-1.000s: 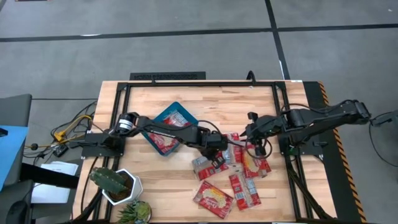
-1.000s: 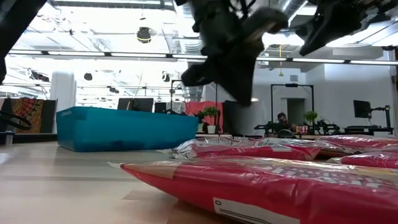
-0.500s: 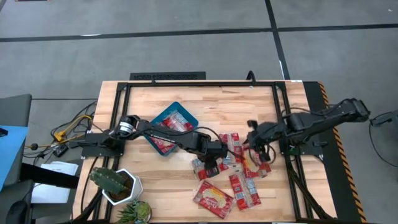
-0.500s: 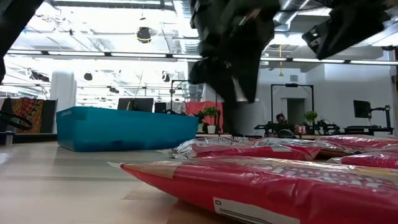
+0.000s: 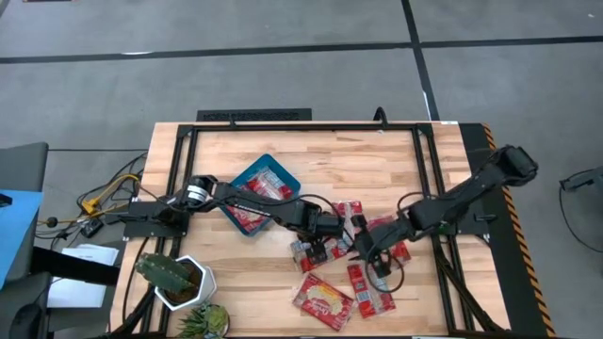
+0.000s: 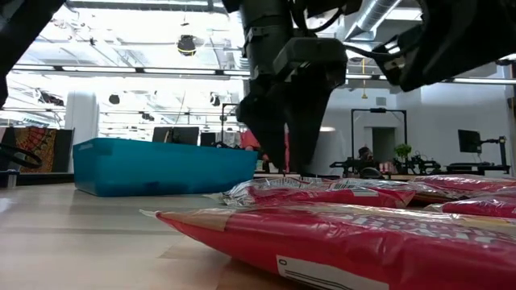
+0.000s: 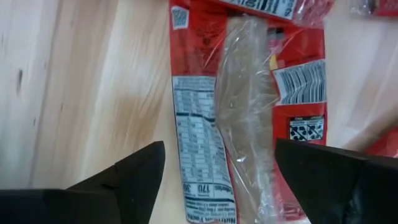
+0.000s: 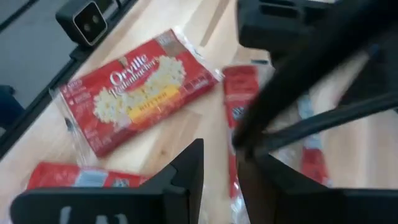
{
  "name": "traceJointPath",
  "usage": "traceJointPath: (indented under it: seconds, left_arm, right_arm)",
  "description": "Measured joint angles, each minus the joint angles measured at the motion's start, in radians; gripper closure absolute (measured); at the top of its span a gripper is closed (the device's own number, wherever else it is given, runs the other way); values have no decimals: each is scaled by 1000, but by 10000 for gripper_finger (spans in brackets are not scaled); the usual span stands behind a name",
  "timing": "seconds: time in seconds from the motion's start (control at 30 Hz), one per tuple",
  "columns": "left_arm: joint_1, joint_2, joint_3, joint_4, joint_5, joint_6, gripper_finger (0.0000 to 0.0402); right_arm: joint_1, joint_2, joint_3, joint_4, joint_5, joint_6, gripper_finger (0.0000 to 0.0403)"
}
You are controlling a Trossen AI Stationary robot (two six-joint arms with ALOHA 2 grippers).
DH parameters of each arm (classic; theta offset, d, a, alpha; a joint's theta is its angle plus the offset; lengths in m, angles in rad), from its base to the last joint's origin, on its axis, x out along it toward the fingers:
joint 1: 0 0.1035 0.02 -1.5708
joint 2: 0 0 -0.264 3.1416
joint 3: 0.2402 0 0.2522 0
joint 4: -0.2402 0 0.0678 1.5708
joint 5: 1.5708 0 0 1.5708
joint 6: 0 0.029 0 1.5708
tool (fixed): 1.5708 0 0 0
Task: Sort popcorn bags into baskets
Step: Put the red popcorn bag into the blue bin
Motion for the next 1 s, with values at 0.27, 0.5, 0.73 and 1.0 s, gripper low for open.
traceJointPath:
  seconds: [0.27,0.5,0.73,1.0]
  left_arm:
    - [-4,-1,-70,92,13,75,107]
    - [1,-8,-191,207,48,50,107]
    - [3,-10,-243,280,110,47,107]
    - [5,-7,-246,288,136,53,144]
  right_arm:
    - [33,206,0,151,6,33,285]
    - [50,337,0,240,91,37,293]
    - [24,457,2,303,92,32,313]
    - [-28,507,3,329,71,18,328]
